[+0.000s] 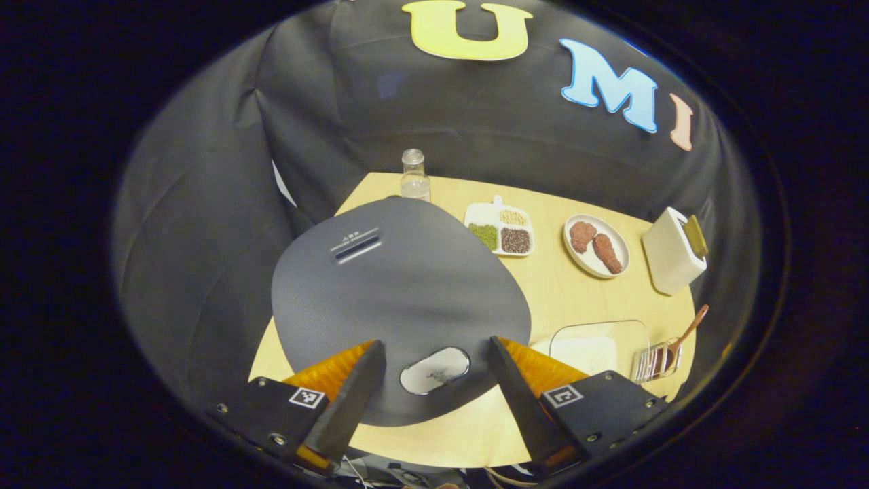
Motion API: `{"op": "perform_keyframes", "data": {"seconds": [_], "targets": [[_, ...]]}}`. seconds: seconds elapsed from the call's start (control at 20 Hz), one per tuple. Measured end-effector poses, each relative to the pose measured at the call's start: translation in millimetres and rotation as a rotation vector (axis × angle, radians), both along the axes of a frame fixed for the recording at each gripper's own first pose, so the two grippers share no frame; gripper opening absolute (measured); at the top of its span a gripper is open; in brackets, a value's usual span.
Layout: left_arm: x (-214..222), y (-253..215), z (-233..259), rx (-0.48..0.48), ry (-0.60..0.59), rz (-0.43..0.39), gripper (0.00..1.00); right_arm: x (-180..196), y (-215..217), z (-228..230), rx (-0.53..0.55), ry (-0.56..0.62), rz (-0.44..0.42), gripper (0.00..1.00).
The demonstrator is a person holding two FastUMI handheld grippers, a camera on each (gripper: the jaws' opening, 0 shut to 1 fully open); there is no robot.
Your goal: Close the left gripper, press the button to open the rice cooker; take a wooden spoon from the chopstick holder with the right hand, scoop a spoonful of rice and pour it into the rice cooker, then put the wooden spoon back into the chopstick holder.
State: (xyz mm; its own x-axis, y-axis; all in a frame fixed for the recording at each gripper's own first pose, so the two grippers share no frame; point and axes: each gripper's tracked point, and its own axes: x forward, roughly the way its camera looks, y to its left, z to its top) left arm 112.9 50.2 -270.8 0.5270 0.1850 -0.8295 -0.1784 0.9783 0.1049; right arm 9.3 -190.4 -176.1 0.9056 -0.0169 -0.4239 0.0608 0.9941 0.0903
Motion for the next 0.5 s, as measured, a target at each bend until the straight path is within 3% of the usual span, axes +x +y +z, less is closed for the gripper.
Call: {"op": "perform_keyframes", "data": {"seconds": [0.1,0.3,0.4,0.5], "targets": [[0.5,-1.3,2.0,0.007,-0.032,0.007,1.00,-2.5,-6.3,0.3,0.026,0.007,0.028,0.98],[-35.6,-17.4,12.1,0.057,-0.103,0.120,0.99,-5.6,-7.7,-6.9,0.055,0.055,0.081,0.98],[-58.3,-44.3,28.5,0.069,-0.153,0.074,0.98,-1.2,5.0,2.0,0.063,0.051,0.101,0.98],[-74.3,-57.3,57.2,0.149,-0.188,-0.026,0.98,3.7,18.3,15.2,0.068,0.026,0.116,0.98]]}}
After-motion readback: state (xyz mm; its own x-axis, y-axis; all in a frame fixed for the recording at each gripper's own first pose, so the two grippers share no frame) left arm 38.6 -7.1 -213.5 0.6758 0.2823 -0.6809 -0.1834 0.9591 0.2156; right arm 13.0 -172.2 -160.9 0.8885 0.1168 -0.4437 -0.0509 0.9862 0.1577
